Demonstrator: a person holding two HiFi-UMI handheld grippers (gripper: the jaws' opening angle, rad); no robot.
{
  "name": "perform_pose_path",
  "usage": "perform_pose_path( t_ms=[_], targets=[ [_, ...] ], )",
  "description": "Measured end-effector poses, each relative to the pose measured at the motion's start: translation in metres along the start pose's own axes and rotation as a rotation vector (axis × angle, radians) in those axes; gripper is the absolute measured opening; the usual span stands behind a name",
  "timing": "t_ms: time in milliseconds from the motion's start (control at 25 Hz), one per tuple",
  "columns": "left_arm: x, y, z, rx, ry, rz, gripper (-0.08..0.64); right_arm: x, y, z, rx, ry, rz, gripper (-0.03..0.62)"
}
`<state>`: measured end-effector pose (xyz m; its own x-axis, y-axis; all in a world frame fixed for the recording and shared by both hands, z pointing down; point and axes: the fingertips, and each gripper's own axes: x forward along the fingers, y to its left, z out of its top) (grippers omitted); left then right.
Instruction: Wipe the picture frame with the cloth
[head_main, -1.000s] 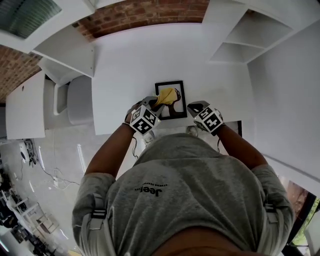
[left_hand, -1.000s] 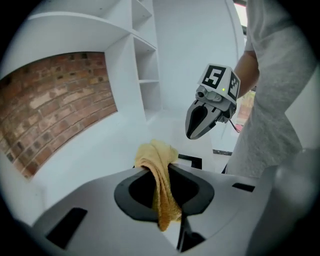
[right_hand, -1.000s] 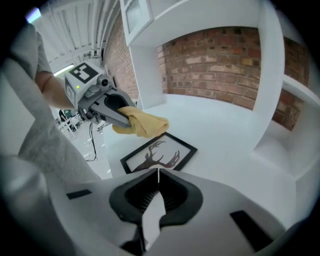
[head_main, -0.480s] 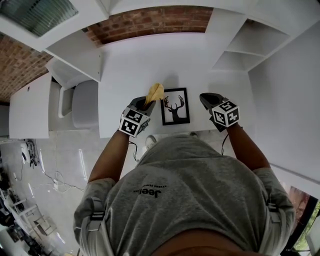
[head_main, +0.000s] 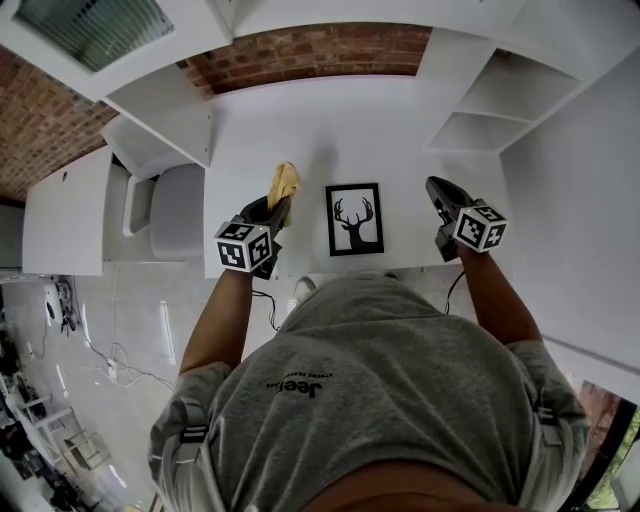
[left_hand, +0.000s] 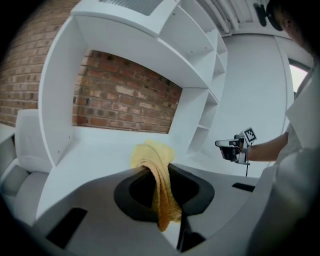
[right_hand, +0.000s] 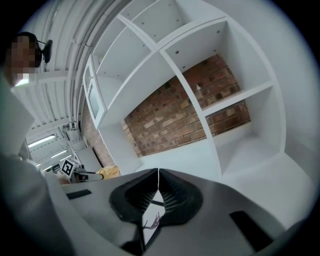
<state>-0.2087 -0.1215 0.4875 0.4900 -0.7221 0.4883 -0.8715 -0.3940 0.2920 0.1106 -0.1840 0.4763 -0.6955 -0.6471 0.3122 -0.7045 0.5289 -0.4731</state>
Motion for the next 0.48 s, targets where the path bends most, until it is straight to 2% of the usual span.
perform_pose_path(
  t_ms=[80,160,280,480],
  targets=[
    [0.0,0.009,-0.006,-0.052,-0.006,0.012,0.066,-0.001,-0.006,0.0,0.021,-0.029,-0.006,0.02],
    [0.0,0.014,-0.016,-0.086,0.008,0.028,0.066,0.0,-0.014,-0.012,0.027,0.003,-0.035,0.02],
    [-0.002,0.012,-0.021,-0.07,0.021,0.03,0.066,0.0,-0.013,-0.026,0.005,0.05,-0.052,0.02],
    [-0.001,0.009,-0.018,-0.064,0.013,0.019,0.066,0.002,-0.009,-0.03,-0.013,0.069,-0.047,0.02]
  ],
)
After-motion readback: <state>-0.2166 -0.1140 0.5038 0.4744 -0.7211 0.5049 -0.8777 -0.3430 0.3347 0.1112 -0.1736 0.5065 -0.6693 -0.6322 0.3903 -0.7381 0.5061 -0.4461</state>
